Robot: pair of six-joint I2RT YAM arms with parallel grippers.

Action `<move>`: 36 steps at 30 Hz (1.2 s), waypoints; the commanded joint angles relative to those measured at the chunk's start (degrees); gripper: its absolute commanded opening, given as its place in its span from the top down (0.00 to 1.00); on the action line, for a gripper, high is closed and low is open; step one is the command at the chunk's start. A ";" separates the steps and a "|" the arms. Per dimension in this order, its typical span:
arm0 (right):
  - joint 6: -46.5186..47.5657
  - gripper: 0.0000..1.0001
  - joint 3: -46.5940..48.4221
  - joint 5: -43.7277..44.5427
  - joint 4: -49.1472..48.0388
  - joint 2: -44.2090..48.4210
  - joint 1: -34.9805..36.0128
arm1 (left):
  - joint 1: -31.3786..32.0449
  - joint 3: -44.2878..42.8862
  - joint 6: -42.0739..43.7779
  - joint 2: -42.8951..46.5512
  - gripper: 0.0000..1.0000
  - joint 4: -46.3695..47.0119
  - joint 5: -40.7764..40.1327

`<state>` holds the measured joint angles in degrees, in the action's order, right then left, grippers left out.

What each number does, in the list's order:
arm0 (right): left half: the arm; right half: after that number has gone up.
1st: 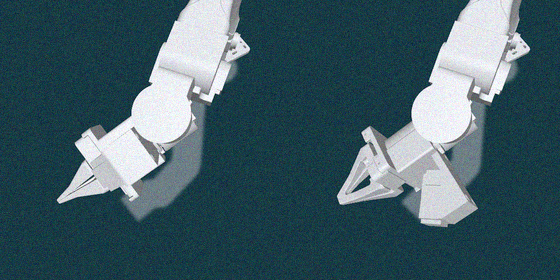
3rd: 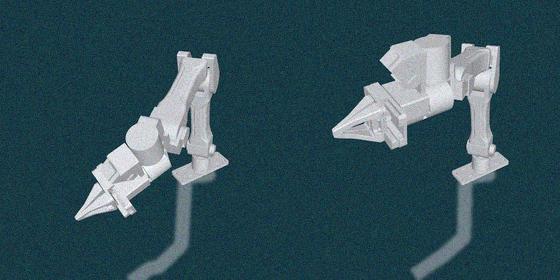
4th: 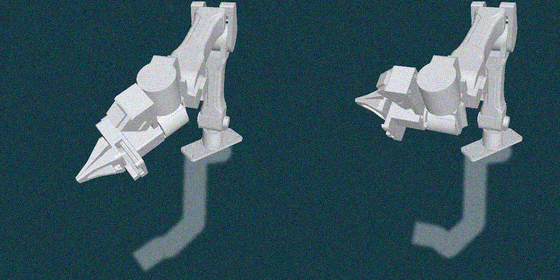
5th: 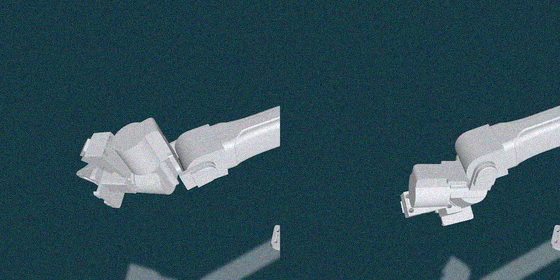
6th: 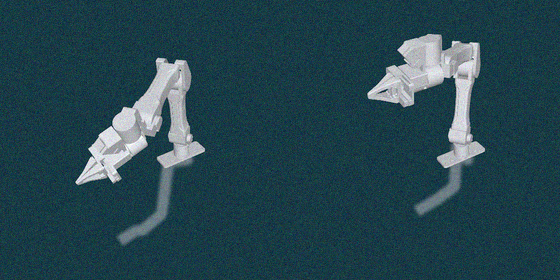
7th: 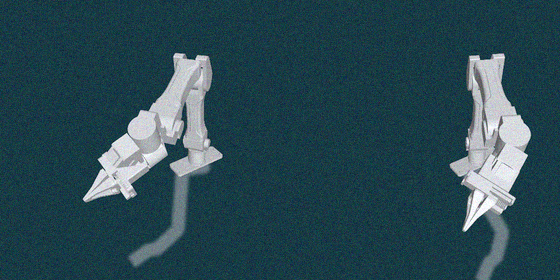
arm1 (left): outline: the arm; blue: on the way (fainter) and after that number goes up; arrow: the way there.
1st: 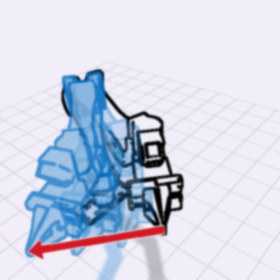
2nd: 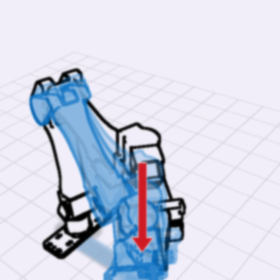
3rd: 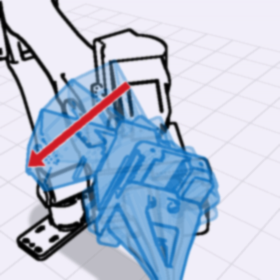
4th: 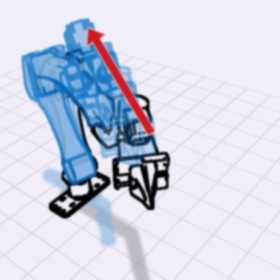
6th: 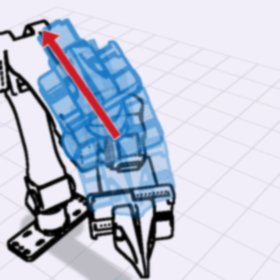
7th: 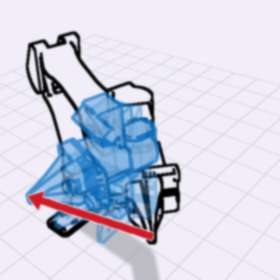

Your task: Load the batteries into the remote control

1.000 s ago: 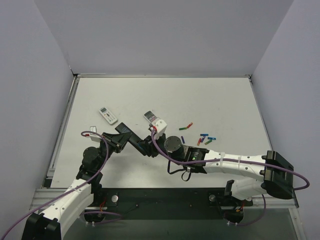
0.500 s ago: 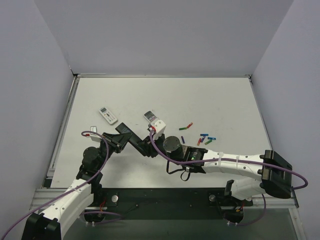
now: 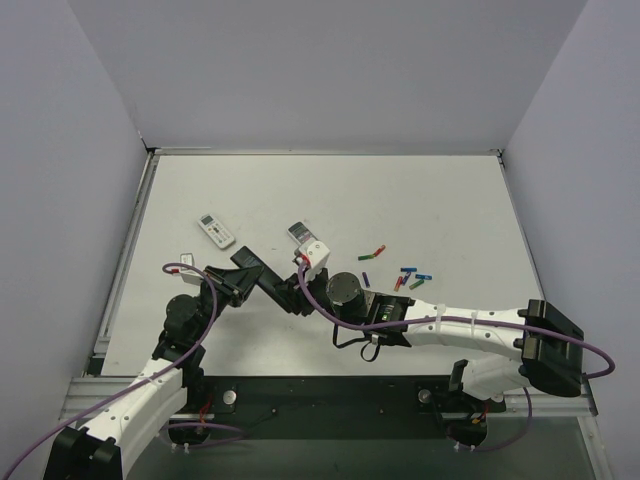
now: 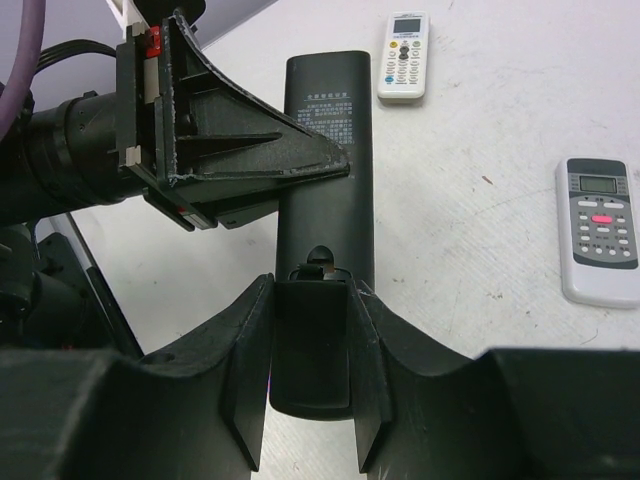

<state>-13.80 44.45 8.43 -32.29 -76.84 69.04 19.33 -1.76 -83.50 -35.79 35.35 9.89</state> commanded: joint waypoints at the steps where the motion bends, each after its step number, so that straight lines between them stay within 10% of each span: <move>1: 1.76 0.83 -1.29 -2.89 -0.40 -1.56 0.14 | -0.44 -1.40 -3.86 1.34 1.00 7.80 -0.66; 15: 2.55 0.82 -1.82 -2.98 -0.93 -1.82 0.22 | -0.35 -1.84 -4.21 1.69 1.00 7.45 -0.57; 36: 2.90 0.54 0.38 -1.39 -0.40 -2.44 0.14 | -0.35 -1.67 -3.95 1.34 1.00 7.01 -0.40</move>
<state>-11.27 43.66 7.33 -34.35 -78.81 69.06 19.31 -1.74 -85.12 -35.24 35.03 10.24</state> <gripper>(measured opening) 0.411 0.272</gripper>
